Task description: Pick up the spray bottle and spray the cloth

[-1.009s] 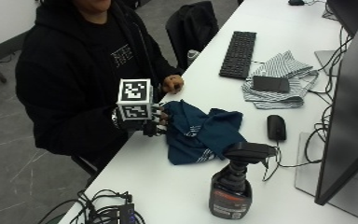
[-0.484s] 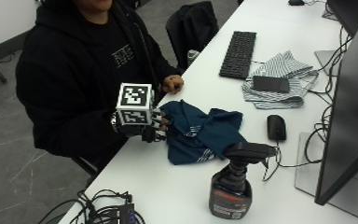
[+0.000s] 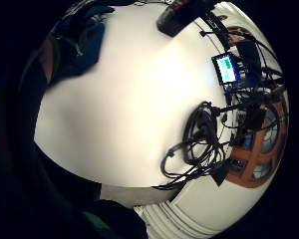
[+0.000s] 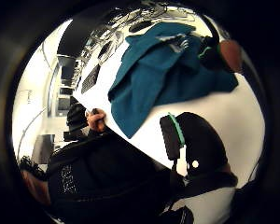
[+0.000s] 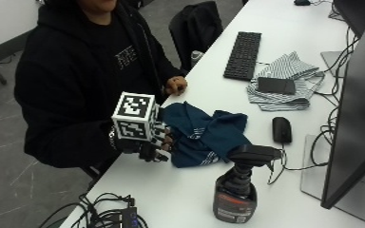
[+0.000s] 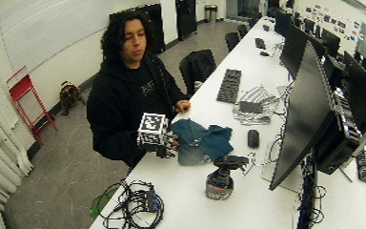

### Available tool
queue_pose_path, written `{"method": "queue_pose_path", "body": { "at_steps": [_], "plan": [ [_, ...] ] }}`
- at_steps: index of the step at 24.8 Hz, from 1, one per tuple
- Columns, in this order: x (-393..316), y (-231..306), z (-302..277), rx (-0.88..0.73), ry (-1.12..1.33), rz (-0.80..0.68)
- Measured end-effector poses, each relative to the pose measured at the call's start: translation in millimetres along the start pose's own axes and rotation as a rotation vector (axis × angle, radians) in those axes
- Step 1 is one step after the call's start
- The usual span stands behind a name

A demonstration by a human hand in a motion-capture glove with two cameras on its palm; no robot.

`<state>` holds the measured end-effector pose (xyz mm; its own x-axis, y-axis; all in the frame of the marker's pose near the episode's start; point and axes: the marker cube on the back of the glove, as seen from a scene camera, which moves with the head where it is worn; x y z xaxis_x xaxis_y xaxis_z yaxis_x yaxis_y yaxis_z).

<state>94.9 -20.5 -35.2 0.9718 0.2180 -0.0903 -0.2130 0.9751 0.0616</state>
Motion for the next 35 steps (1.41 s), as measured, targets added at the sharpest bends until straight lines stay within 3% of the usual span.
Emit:
{"method": "queue_pose_path", "body": {
  "at_steps": [17,31,35],
  "plan": [
    [139,-80,-113,0.168,-0.037,0.212],
    [163,-152,-130,0.233,-0.532,0.242],
    [154,-182,-117,0.342,-0.75,0.236]
  ]
}}
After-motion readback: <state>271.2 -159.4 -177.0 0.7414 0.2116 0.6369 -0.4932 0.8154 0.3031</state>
